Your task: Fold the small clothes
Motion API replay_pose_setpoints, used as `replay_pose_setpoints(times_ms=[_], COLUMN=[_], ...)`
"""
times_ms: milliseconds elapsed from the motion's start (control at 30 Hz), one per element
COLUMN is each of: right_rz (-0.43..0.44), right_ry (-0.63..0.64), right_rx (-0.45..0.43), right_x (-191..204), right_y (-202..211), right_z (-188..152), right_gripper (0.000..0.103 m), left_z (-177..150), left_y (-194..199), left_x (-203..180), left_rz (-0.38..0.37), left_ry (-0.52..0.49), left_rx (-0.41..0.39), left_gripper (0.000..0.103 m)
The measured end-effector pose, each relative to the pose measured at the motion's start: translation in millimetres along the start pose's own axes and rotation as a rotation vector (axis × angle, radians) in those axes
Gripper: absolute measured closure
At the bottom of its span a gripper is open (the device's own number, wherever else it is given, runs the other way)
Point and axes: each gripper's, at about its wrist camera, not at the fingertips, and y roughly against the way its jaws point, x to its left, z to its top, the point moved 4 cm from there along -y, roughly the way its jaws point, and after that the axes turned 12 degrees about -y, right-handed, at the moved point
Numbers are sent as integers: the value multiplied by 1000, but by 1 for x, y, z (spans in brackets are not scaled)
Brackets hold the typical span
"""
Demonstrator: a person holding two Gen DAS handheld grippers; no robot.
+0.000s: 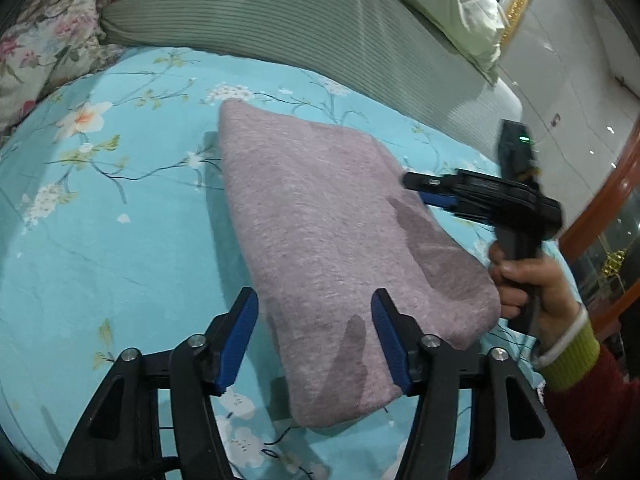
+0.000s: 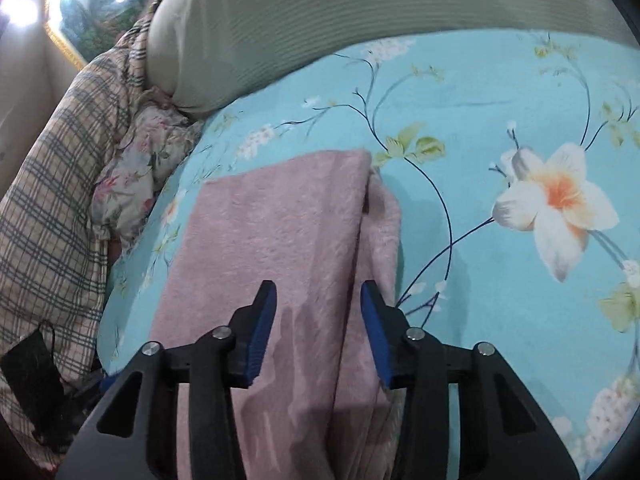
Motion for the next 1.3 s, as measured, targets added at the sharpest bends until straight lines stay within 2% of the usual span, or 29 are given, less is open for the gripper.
replay_pose_setpoints(times_ms=[33,100,133,300,333,433,533,700,800,867,1033,1133,1167,1200,1233,1267,1300], right_rz=[8,30,31,97,90,11,-19,5,28,44,63,60,52,46,38,31,28], right_ry=[-15,-37,-42,3,3,-28,-68,-84,-67,-39,-17,-21,-21,-18,-14,-9,3], right_rx=[3,12,18,-89,-98,-46,19,-24,-44,-55,-12,22,36,45,59,76,70], right_x=[-2,-4,-4,19,20,1,-18,-20,-18,-18,-24,-26,-26,-25,-24,-22,-19], right_y=[-3,-7,-8,23,25,8,-7,32,66,83,98,89,84,80,76,71,72], right_z=[3,7,10,29,31,30,17,-3,-25,-44,-92,-107,-110,-111,-111,-111,-109], right_gripper=[62,80,96,96,96,96,92,85,67,49,46,46,48,54,77,88,88], left_z=[0,2,2,8,10,11,6,-8,-21,-32,-54,-58,-57,-56,-55,-53,-52], left_y=[-1,-5,-6,-12,-11,-17,-21,-6,9,16,11,3,-1,-4,-7,-8,-7], left_x=[-2,-4,-5,-5,-7,-9,-13,-18,-19,-22,-29,-29,-28,-27,-25,-24,-23], left_rz=[-13,-27,-27,-39,-40,-21,22,48,54,46,55,143,177,213,239,241,235], left_ry=[-3,-12,-17,-24,-29,-52,-83,-112,-127,-136,-176,-207,-212,-208,-196,-179,-154], left_rx=[0,-1,-1,3,-1,19,41,53,51,54,94,109,112,113,117,113,102], left_gripper=[53,54,54,54,54,54,54,52,51,51,49,49,50,55,60,62,74])
